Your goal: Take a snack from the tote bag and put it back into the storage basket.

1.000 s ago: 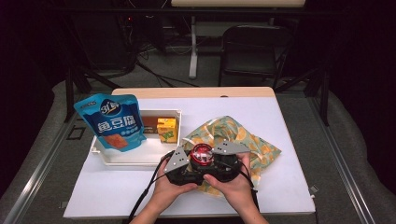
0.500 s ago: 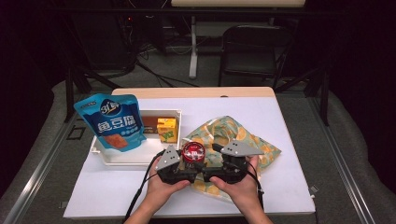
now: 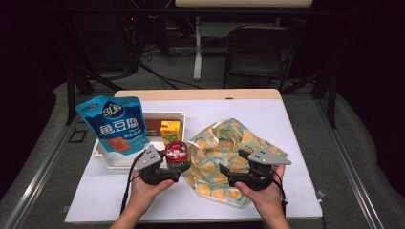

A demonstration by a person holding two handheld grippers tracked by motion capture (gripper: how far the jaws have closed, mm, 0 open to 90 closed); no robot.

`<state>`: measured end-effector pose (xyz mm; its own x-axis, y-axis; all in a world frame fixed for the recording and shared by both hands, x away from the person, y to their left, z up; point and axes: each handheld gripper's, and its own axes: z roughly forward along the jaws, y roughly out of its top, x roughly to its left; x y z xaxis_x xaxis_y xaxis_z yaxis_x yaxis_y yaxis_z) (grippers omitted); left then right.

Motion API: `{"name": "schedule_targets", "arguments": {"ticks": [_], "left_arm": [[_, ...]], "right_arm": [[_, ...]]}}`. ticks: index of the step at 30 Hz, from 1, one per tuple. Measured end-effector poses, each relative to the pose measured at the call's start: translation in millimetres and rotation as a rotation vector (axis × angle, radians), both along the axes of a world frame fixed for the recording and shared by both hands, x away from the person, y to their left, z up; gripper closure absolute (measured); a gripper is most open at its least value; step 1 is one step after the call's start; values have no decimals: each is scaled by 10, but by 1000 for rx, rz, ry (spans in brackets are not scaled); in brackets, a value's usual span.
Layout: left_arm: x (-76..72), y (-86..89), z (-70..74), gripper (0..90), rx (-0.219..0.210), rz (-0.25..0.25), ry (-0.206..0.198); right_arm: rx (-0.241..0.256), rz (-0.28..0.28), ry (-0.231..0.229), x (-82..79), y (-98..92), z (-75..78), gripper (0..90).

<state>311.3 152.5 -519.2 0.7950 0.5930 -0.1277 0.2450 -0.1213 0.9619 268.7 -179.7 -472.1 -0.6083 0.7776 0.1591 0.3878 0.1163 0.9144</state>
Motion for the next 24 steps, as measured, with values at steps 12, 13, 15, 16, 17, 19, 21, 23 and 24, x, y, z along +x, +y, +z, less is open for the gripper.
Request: {"name": "schedule_targets", "arguments": {"ticks": [12,13,15,16,17,19,21,23,24], "left_arm": [[91,388,-85,255,2,108,-5],[97,404,-99,255,-2,121,-6],[119,444,-126,255,3,130,10],[129,452,-136,255,6,135,14],[139,455,-150,255,14,149,15],[167,476,-176,255,20,169,32],[195,502,-205,256,23,198,53],[231,526,-236,256,38,218,80],[257,528,-263,256,35,225,84]], "right_arm": [[-16,-96,29,-90,-386,-216,151],[-14,-101,34,-91,-413,-232,152],[-11,-113,42,-80,-454,-261,152],[-9,-116,43,-70,-467,-269,153],[-5,-121,42,-65,-473,-274,154],[-3,-125,44,-57,-495,-281,154],[-2,-127,45,-59,-509,-287,154],[2,-129,46,-58,-527,-293,155],[0,-133,47,-59,-534,-293,156]]}}
